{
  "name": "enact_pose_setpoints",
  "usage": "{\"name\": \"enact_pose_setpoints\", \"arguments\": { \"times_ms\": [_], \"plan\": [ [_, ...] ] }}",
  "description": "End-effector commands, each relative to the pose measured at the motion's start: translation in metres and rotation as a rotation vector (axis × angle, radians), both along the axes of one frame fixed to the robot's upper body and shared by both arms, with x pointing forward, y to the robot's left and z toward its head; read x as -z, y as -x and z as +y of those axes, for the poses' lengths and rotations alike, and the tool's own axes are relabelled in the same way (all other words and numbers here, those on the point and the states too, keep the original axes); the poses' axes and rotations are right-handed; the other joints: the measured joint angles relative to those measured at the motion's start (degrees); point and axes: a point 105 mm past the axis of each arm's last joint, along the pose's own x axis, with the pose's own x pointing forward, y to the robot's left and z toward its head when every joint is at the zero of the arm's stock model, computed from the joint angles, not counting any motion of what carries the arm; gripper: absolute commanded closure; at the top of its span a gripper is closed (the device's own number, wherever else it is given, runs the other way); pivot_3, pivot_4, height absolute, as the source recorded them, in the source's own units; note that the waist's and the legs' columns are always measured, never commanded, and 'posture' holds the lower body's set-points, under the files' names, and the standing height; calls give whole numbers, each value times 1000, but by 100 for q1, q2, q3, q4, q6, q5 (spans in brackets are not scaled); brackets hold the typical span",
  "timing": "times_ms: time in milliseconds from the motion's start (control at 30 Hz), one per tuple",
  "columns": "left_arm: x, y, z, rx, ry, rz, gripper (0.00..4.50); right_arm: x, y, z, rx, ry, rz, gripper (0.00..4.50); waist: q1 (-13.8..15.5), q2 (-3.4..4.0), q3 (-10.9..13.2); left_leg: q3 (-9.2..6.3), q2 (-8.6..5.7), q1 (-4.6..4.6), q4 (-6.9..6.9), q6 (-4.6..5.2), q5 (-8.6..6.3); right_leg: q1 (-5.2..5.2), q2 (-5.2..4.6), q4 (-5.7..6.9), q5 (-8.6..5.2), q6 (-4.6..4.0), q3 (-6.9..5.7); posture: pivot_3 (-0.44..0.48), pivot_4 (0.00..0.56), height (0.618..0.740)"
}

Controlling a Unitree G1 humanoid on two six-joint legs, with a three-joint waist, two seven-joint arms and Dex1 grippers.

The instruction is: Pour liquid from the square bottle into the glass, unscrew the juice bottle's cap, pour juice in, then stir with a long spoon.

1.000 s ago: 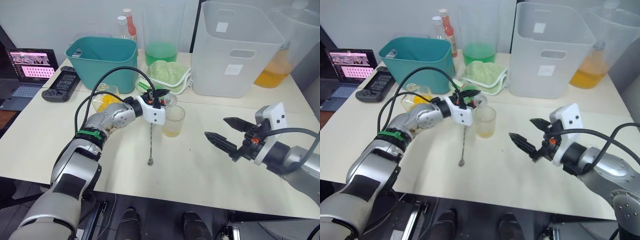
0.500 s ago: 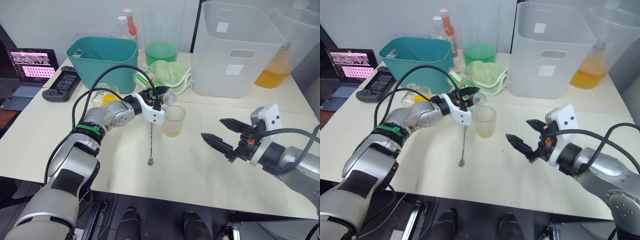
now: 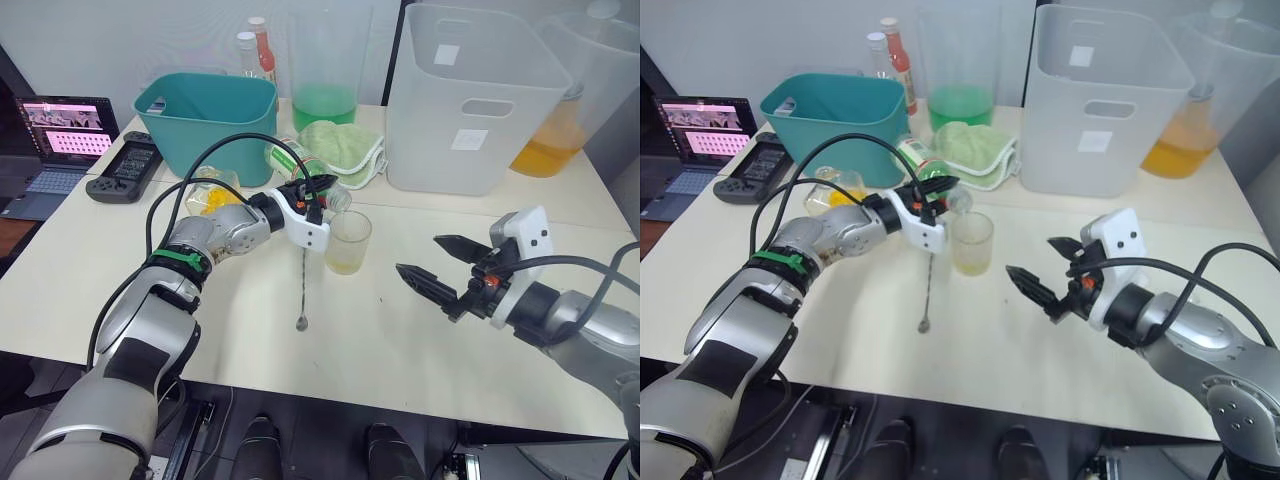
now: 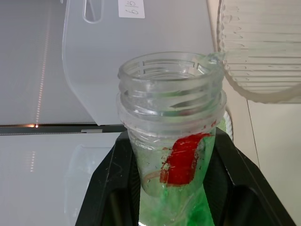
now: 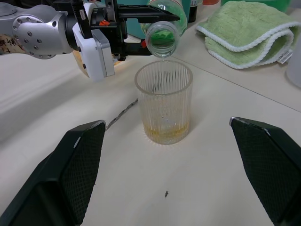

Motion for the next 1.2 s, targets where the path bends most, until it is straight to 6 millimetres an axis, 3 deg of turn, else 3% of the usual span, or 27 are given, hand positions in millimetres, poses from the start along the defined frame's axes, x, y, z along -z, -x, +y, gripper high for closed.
{"name": "enact_pose_setpoints", "arguments": {
  "times_ms": [33, 1200],
  "plan": [
    [-27, 0, -4, 17, 32, -80, 3154, -12, 3, 2, -6, -7, -67, 14, 3, 0, 0, 0, 0, 0, 0, 0, 0, 0, 0, 0, 0, 0, 0, 0, 150, 734],
    [-37, 4, -7, 43, 44, -108, 3154, -11, -1, 3, -18, 2, -68, 14, 24, 0, 0, 0, 0, 0, 0, 0, 0, 0, 0, 2, 0, 0, 0, 0, 150, 734]
  ]
}}
